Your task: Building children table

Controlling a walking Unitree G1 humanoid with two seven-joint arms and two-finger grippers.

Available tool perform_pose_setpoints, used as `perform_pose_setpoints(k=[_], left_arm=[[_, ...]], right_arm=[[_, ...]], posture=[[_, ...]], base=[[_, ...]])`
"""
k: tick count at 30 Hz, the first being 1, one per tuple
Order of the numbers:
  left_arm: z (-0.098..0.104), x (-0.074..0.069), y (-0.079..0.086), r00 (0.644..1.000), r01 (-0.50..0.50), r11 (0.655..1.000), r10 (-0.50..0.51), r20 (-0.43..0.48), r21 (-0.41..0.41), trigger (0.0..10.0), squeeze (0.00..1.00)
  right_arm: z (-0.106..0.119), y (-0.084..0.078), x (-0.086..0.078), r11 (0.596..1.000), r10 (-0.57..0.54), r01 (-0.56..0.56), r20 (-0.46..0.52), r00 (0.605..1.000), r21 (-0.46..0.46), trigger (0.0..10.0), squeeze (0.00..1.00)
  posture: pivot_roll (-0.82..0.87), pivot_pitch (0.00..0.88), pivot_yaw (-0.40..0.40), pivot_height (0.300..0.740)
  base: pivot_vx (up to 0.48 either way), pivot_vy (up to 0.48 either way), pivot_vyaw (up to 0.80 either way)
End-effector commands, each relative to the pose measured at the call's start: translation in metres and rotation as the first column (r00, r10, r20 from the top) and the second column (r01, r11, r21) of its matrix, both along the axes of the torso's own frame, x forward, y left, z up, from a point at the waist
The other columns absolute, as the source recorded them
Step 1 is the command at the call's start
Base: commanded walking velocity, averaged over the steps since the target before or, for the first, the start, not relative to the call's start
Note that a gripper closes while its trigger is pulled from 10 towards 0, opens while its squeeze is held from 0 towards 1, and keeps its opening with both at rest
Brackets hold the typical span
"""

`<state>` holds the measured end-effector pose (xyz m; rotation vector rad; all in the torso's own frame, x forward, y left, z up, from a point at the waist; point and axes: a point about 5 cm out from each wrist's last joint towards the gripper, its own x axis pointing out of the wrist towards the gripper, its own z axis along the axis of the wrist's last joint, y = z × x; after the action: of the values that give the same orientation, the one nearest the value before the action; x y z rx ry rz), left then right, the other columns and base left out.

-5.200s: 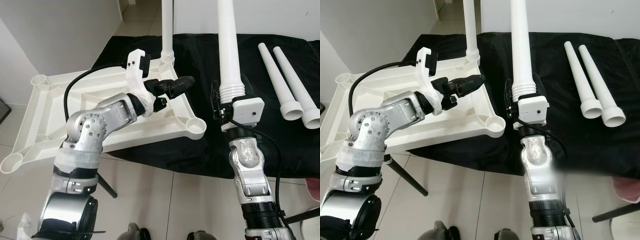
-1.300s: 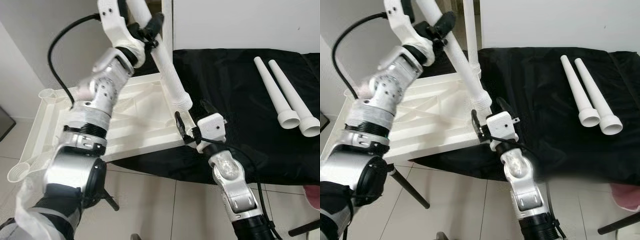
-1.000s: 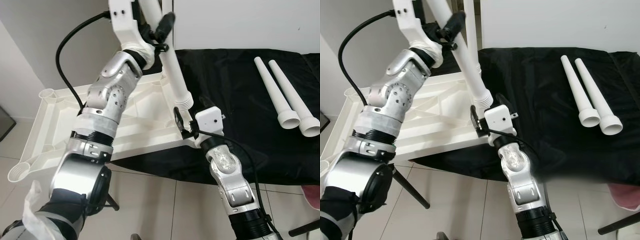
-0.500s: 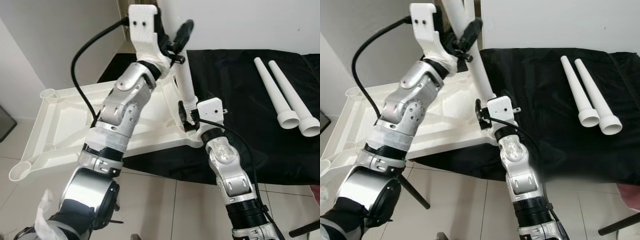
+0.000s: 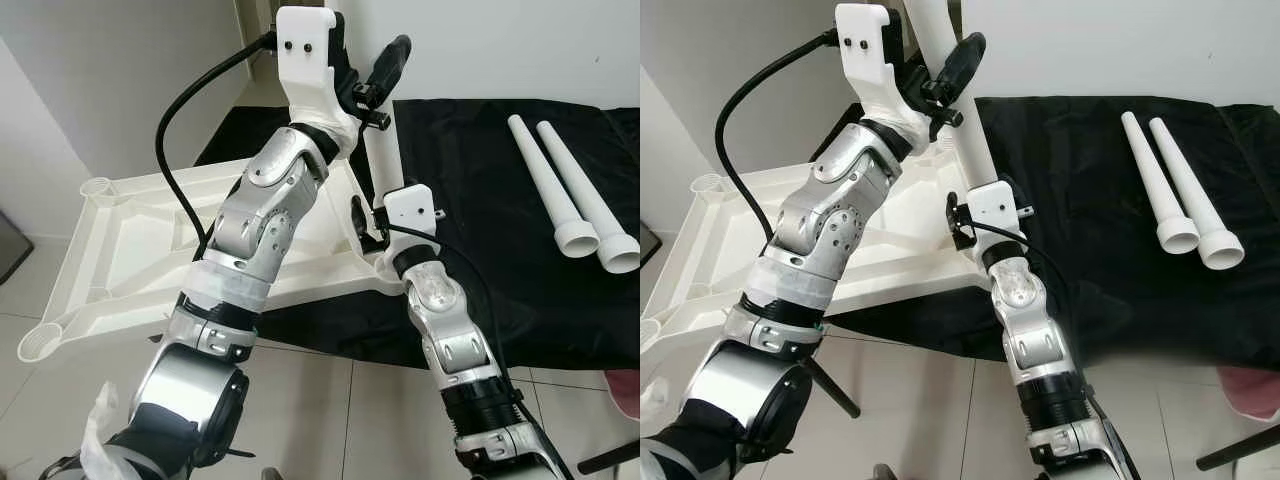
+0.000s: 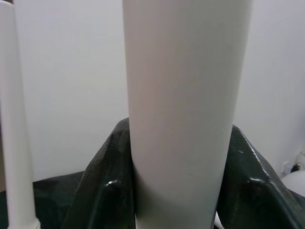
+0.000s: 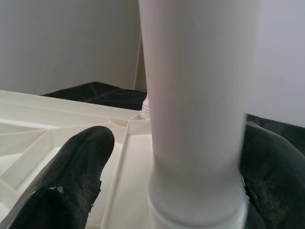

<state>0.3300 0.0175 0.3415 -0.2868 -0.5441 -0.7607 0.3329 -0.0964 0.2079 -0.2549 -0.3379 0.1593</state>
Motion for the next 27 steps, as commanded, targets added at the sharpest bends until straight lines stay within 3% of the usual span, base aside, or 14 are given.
perform_pose_setpoints(k=[1, 13, 14, 17, 18, 19, 20, 27], left_arm=[[0.003, -0.004, -0.001, 1.000, -0.018, 1.000, 0.018, 0.015, -0.003, 10.0, 0.00], [0.004, -0.010, -0.008, 1.000, 0.002, 1.000, -0.002, 0.020, -0.002, 10.0, 0.00], [0.004, -0.011, -0.009, 1.000, 0.005, 1.000, -0.005, 0.022, -0.002, 10.0, 0.00], [0.004, -0.012, -0.010, 1.000, 0.006, 1.000, -0.006, 0.022, -0.002, 10.0, 0.00], [0.004, -0.013, -0.010, 1.000, 0.007, 1.000, -0.007, 0.023, -0.001, 10.0, 0.00], [0.004, -0.013, -0.011, 1.000, 0.008, 1.000, -0.008, 0.023, -0.001, 10.0, 0.00], [0.005, -0.014, -0.011, 1.000, 0.009, 1.000, -0.009, 0.025, 0.000, 10.0, 0.00], [0.006, -0.016, -0.013, 0.999, 0.010, 1.000, -0.010, 0.037, 0.009, 10.0, 0.00]], right_arm=[[0.003, 0.003, 0.005, 1.000, -0.003, 0.003, 0.009, 1.000, -0.007, 10.0, 0.00], [0.012, 0.002, 0.018, 0.998, -0.027, 0.029, 0.038, 0.999, -0.048, 10.0, 0.00], [0.012, 0.003, 0.019, 0.998, -0.026, 0.028, 0.042, 0.999, -0.052, 7.1, 0.00], [0.012, 0.003, 0.020, 0.998, -0.025, 0.027, 0.043, 0.999, -0.052, 7.1, 0.00], [0.012, 0.004, 0.020, 0.998, -0.023, 0.026, 0.042, 0.999, -0.051, 1.8, 0.00], [0.011, 0.004, 0.020, 0.998, -0.022, 0.024, 0.041, 0.999, -0.051, 1.8, 0.00], [0.010, 0.004, 0.021, 0.998, -0.022, 0.024, 0.036, 0.999, -0.052, 0.0, 0.00], [0.004, 0.004, 0.022, 0.998, -0.041, 0.041, 0.011, 0.999, -0.039, 0.0, 0.00]], posture=[[-0.10, 0.013, 0.112, 0.740], [-0.10, 0.014, 0.112, 0.740], [-0.09, 0.016, 0.114, 0.740], [-0.09, 0.016, 0.114, 0.740], [-0.09, 0.016, 0.111, 0.740], [-0.09, 0.016, 0.111, 0.740], [-0.09, 0.014, 0.111, 0.740], [-0.09, 0.007, 0.113, 0.740]], base=[[0.000, 0.000, 0.00], [0.000, 0.000, 0.00], [0.000, 0.000, 0.00], [0.000, 0.000, 0.00], [0.000, 0.000, 0.00], [0.000, 0.000, 0.00], [0.000, 0.000, 0.00], [0.000, 0.000, 0.00]])
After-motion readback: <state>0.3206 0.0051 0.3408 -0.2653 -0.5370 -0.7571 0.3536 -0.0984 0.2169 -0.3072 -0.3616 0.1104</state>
